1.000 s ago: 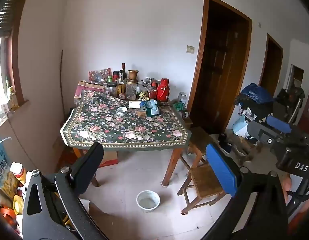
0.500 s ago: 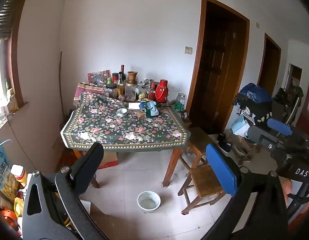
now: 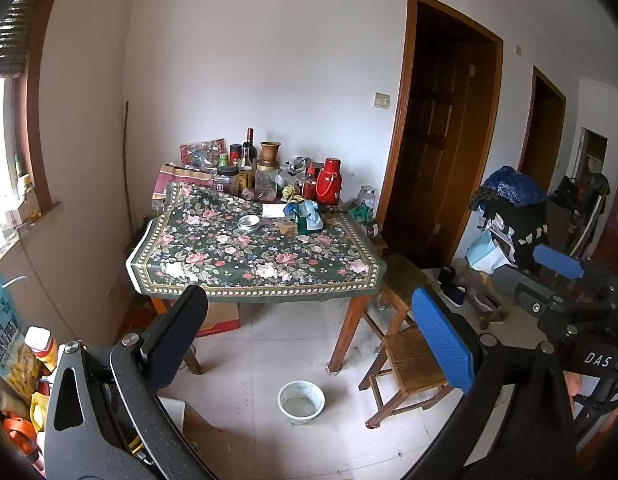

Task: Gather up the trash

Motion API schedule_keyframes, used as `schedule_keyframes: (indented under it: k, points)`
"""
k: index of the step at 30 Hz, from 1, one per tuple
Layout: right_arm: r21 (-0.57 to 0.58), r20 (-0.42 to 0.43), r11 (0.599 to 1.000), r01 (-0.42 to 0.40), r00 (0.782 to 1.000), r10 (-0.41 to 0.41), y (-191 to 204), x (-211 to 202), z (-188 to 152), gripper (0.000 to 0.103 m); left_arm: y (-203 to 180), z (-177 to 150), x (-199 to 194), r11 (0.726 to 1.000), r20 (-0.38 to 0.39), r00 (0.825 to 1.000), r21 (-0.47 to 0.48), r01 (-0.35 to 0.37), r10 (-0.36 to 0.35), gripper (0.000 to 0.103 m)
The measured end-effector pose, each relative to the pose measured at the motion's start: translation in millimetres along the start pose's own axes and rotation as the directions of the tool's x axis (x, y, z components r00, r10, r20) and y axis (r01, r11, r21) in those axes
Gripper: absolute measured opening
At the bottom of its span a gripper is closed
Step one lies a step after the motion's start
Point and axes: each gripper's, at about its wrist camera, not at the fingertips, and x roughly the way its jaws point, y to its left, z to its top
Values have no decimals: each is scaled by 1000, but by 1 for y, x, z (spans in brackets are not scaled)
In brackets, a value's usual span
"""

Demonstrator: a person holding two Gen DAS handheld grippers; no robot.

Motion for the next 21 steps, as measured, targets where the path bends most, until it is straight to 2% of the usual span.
schedule_keyframes:
  k: [21]
  points:
    - [10,-9,1000,0,1000,1,2,3,-7,100,3,-1,0,1000,1,1000,2,-3,3,103]
